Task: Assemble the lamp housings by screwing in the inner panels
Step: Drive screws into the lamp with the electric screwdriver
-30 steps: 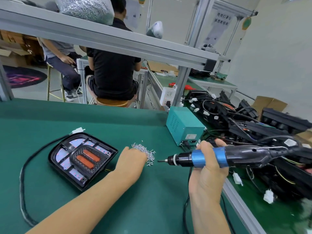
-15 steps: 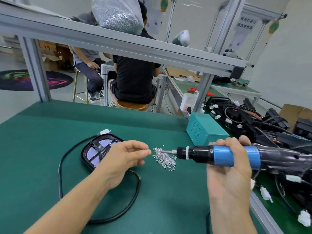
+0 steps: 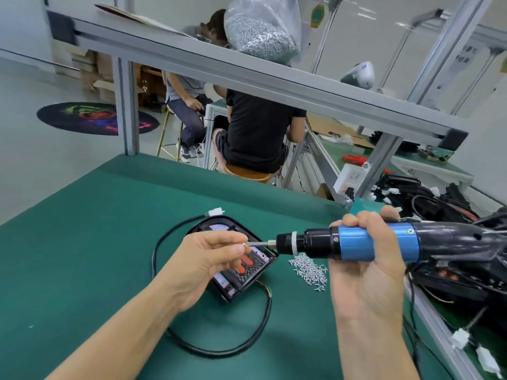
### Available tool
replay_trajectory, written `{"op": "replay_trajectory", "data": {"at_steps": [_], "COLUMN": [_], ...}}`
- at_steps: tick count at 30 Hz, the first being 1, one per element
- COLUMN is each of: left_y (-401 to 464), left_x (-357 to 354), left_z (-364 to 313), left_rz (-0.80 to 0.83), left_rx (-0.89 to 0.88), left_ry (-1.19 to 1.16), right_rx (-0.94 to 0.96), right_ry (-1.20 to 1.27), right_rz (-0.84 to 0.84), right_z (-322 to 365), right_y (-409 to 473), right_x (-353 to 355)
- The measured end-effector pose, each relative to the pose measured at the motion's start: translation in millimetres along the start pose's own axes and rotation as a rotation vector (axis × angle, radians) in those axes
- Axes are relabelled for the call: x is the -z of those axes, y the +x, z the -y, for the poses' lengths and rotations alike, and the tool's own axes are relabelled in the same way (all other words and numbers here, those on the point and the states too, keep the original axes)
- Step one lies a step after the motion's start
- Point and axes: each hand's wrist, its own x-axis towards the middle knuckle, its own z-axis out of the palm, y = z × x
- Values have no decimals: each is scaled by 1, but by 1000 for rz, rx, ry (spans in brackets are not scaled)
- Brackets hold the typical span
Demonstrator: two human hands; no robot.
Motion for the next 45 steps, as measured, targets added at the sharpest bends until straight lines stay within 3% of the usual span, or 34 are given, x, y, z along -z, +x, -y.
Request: {"op": "replay_trajectory", "data": {"at_steps": [8, 11, 18, 21, 33, 45], "left_y": [-3, -2, 15, 20, 25, 26], "left_x": [16, 28, 80, 89, 91, 91], "left_z": [-5, -7, 8, 20, 31, 32], "left_rz": [-1, -24, -461, -533, -391, -391], "left_rx": [-28, -79, -282, -296, -278, -264], "left_ry": [20, 128, 652, 784, 898, 927], "right_rx": [-35, -52, -39, -61, -57, -68], "right_ry": [-32, -39, -173, -224, -373, -410], "right_rz": [15, 35, 53, 53, 54, 73], "right_z": [-18, -29, -69, -89, -133, -142], "right_y": [1, 2, 9, 14, 21, 22], "right_x": [-10, -15, -28, -31, -24, -24]}}
